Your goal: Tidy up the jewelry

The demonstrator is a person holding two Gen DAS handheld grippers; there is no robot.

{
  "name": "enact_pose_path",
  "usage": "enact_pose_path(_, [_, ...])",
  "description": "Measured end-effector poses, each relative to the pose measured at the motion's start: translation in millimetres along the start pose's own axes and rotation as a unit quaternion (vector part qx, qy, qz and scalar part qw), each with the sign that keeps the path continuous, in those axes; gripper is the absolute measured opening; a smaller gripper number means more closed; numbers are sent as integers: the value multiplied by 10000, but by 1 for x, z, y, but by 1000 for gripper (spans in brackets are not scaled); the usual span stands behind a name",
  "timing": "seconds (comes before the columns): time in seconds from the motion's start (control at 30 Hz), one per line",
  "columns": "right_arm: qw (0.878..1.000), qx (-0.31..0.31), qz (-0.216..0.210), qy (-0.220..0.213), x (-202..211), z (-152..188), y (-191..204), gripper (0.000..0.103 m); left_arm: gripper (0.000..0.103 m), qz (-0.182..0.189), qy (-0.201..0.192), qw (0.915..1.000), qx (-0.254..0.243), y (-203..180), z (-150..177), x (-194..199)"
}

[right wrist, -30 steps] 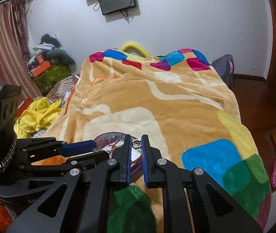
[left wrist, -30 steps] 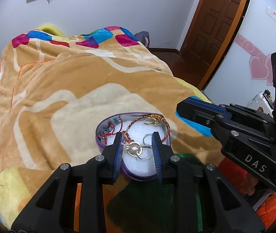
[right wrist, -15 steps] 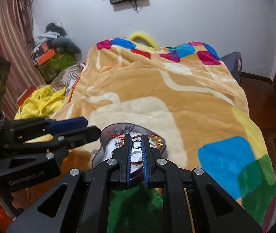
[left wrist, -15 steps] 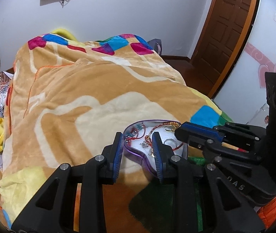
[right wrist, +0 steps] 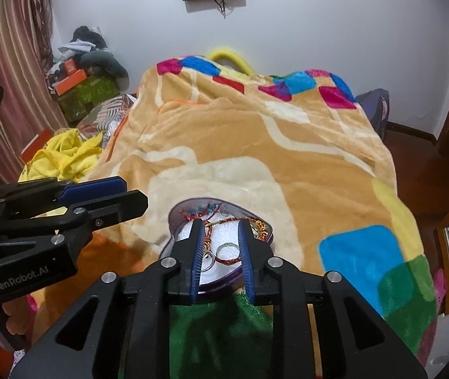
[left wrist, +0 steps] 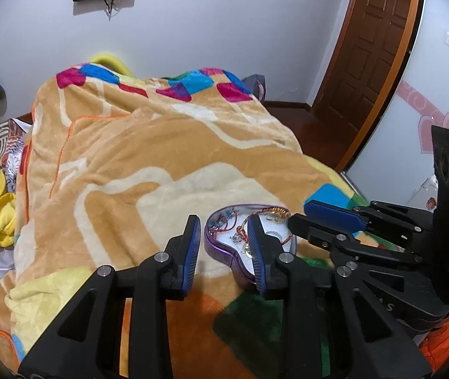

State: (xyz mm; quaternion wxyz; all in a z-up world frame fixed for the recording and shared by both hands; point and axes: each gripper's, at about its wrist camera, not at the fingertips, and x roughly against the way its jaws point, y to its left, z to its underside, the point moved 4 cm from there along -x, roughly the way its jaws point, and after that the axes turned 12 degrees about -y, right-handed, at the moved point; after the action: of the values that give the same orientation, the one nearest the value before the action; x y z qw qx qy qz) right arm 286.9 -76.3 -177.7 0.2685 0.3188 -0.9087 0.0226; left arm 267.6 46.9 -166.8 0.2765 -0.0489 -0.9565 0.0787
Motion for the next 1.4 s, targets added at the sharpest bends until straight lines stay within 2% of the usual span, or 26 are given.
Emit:
enact_pose_path(0.17, [9994, 64, 89, -333, 31, -15, 6, 20, 33, -13, -295, 9996, -27, -7, -15, 29])
enact_pose_path(0.4, [9931, 24, 159, -1160, 101, -41, 17, 20, 40, -1, -1073, 9939, -262, -33, -44, 97])
enact_pose_path(0.5, [9857, 8, 219, -1671, 140, -54, 23, 20, 45, -51, -1555, 9868, -444, -47, -55, 135])
enact_pose_path(0.7, [9603, -8, 341, -2768, 219, -71, 42, 20, 65, -245, -2560, 9644, -609, -70, -65, 207])
enact_pose_path(0.8, [9514, 83, 411, -3052, 241, -70, 53, 20, 74, -337, -2862, 9554, -640, -76, -64, 231])
enact_pose_path(0.87, [9479, 124, 451, -3152, 250, -68, 61, 20, 87, -400, -3000, 9508, -657, -79, -62, 243])
enact_pose_path(0.93, [9461, 161, 506, -3195, 251, -66, 65, 21, 93, -414, -3112, 9476, -594, -78, -58, 252])
enact_pose_path(0.97, [9455, 170, 534, -3209, 250, -65, 67, 26, 95, -406, -3133, 9471, -563, -77, -57, 255])
enact_pose_path(1.0, [9441, 160, 579, -3241, 251, -63, 69, 37, 95, -392, -3141, 9472, -521, -76, -54, 258])
enact_pose_path(1.1, [9384, 150, 738, -3371, 253, -58, 73, 59, 97, -413, -3120, 9483, -404, -73, -46, 263])
enact_pose_path(1.2, [9355, 177, 878, -3417, 255, -56, 77, 72, 98, -483, -3099, 9489, -354, -70, -41, 263])
enact_pose_path(1.27, [9348, 178, 937, -3421, 255, -56, 78, 77, 98, -511, -3058, 9502, -322, -68, -39, 262])
enact_pose_path(1.4, [9386, 196, 961, -3307, 252, -53, 79, 77, 98, -603, -3037, 9503, -324, -69, -34, 263])
